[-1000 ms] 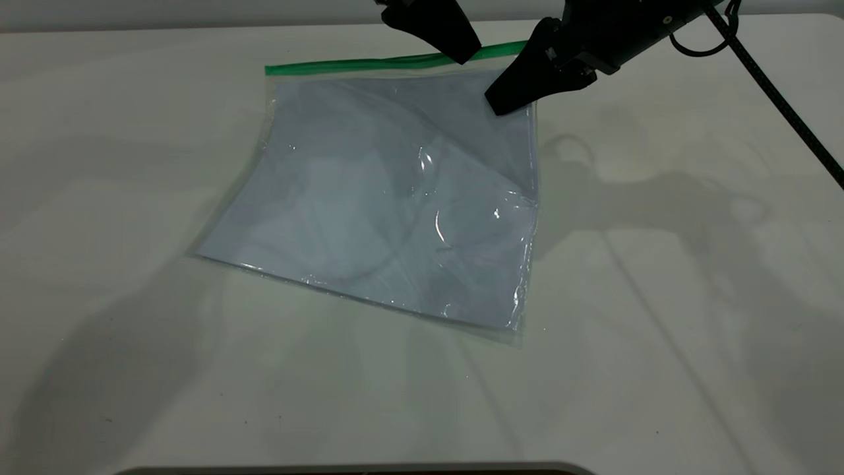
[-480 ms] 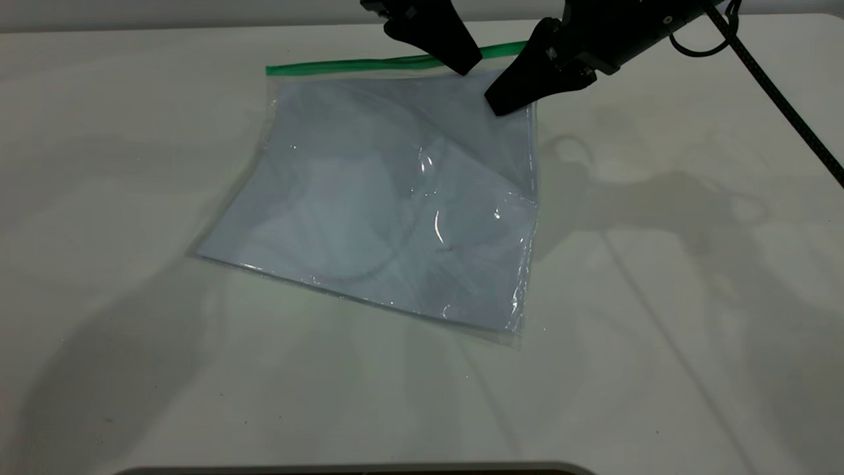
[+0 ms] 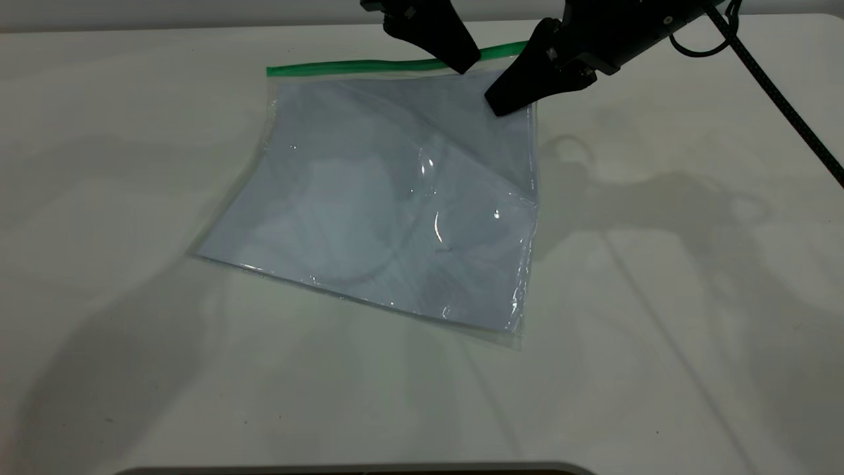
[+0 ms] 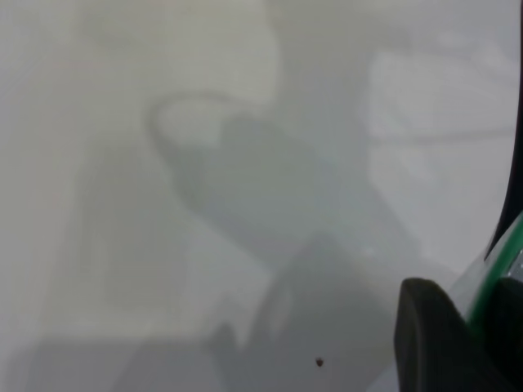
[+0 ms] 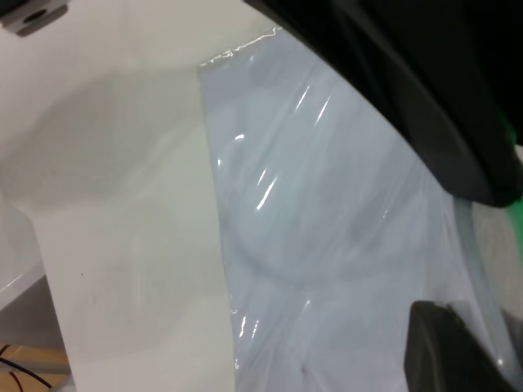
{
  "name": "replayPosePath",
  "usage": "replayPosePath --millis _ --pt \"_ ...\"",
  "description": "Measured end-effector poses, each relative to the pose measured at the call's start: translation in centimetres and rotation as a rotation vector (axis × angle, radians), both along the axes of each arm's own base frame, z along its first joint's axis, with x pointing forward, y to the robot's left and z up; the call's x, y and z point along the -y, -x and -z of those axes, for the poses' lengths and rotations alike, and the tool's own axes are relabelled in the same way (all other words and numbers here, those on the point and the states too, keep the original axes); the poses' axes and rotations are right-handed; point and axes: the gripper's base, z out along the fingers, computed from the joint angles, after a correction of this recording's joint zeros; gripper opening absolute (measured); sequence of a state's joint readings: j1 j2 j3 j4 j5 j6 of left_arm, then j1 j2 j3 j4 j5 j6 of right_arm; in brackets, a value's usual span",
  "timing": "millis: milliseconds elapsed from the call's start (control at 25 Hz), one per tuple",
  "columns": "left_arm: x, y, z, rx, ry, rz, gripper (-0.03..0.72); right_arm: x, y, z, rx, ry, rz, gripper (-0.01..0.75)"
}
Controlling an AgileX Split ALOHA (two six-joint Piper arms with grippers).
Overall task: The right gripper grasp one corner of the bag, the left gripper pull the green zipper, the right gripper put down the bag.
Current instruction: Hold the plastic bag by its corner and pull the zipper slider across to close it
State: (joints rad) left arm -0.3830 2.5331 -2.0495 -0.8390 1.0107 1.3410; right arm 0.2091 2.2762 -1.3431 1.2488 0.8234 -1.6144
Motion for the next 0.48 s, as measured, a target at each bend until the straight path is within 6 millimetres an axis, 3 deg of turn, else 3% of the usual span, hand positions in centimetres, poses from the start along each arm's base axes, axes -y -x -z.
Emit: replayPosePath --millis 280,480 --pt "0.1 0.0 -0.1 -0.002 0.015 -0.008 0.083 0.4 -0.1 -1.0 0.037 0.011 -0.021 0.036" --pt "0.4 -0.1 -0.2 0.011 0.023 -0.021 0.064 0.9 -0.2 -1.1 0.037 0.011 -0.02 0.036"
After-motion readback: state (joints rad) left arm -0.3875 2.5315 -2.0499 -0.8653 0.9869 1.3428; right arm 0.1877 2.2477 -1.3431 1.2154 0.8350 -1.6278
